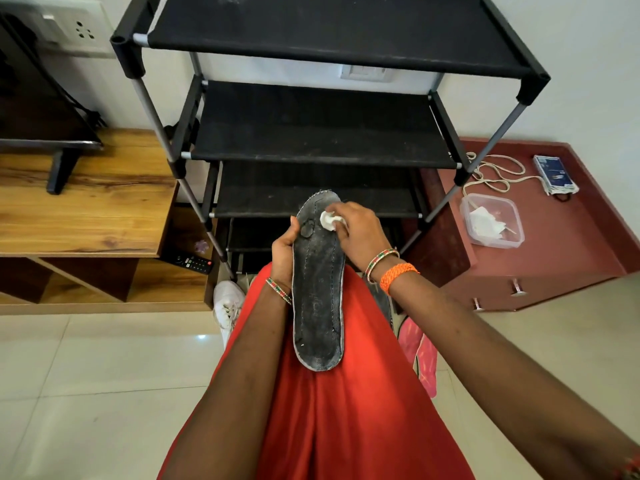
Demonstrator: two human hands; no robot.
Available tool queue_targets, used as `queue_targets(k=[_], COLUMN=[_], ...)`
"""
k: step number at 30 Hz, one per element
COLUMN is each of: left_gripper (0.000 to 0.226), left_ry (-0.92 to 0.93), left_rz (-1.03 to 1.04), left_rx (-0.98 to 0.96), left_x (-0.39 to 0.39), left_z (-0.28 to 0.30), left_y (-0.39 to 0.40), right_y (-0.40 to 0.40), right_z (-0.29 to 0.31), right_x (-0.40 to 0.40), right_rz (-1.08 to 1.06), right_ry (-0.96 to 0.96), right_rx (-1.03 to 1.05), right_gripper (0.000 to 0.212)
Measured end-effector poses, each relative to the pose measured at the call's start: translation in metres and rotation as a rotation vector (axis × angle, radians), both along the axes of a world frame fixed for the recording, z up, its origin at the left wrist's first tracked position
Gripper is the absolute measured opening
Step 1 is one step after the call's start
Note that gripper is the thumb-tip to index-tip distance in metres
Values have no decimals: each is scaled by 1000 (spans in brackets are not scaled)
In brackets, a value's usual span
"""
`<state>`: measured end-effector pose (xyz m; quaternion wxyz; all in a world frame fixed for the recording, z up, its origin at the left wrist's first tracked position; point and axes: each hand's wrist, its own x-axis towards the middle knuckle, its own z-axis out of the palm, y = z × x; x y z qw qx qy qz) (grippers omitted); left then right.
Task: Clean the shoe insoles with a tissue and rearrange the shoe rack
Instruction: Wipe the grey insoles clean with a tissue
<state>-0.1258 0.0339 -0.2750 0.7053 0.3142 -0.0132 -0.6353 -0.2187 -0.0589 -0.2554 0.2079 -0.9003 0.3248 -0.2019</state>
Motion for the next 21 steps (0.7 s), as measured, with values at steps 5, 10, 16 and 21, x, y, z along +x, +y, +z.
queue_targets(k=[5, 10, 16, 21], left_gripper=[57, 53, 70, 57], left_ry=[-55, -42, 62, 46], left_rz=[89, 221, 227, 292], left_rx=[72, 104, 77, 101], left_x=[2, 4, -2, 3], left_z=[4, 4, 6, 8], left_y=[2, 3, 10, 12], right_y=[10, 42, 14, 21], right_z=[5, -3, 9, 5], right_x=[7, 5, 22, 11], right_rz=[-133, -219, -390, -294], right_ry=[-15, -41, -187, -110], right_rx=[248, 272, 260, 283], right_gripper=[20, 17, 14, 14])
